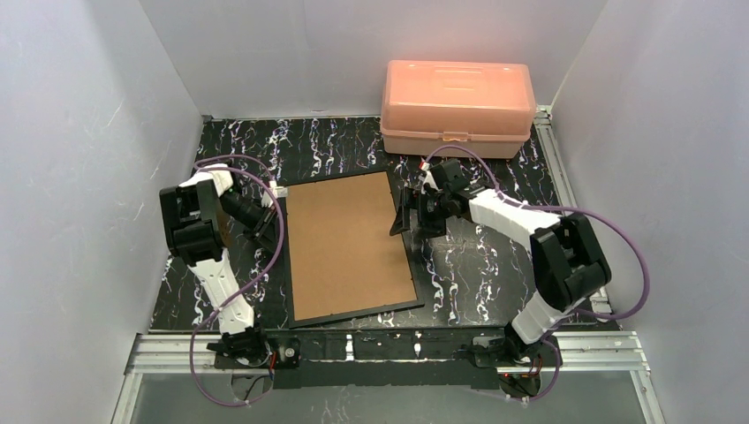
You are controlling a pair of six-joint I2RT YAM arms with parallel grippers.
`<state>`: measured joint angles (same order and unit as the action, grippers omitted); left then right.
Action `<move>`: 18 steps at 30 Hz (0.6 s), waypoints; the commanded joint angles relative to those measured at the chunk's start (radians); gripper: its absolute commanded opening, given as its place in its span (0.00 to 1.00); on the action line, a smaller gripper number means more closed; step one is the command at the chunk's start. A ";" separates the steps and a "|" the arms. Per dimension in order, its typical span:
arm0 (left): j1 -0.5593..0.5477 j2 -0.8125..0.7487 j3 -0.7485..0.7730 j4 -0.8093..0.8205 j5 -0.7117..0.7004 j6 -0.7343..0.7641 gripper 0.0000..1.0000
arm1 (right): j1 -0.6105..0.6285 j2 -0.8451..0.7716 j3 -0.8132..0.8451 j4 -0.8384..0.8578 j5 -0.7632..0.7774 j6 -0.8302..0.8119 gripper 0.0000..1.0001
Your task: Put the photo into the frame
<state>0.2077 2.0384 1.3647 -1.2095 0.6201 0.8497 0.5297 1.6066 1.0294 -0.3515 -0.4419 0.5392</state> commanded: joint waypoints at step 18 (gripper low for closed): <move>0.002 -0.010 0.019 0.137 0.066 -0.283 0.04 | -0.001 0.128 -0.025 0.099 0.134 0.041 0.94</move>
<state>0.2073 2.0254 1.3567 -1.1263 0.6697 0.6708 0.5293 1.7580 1.0615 -0.3107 -0.2790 0.5350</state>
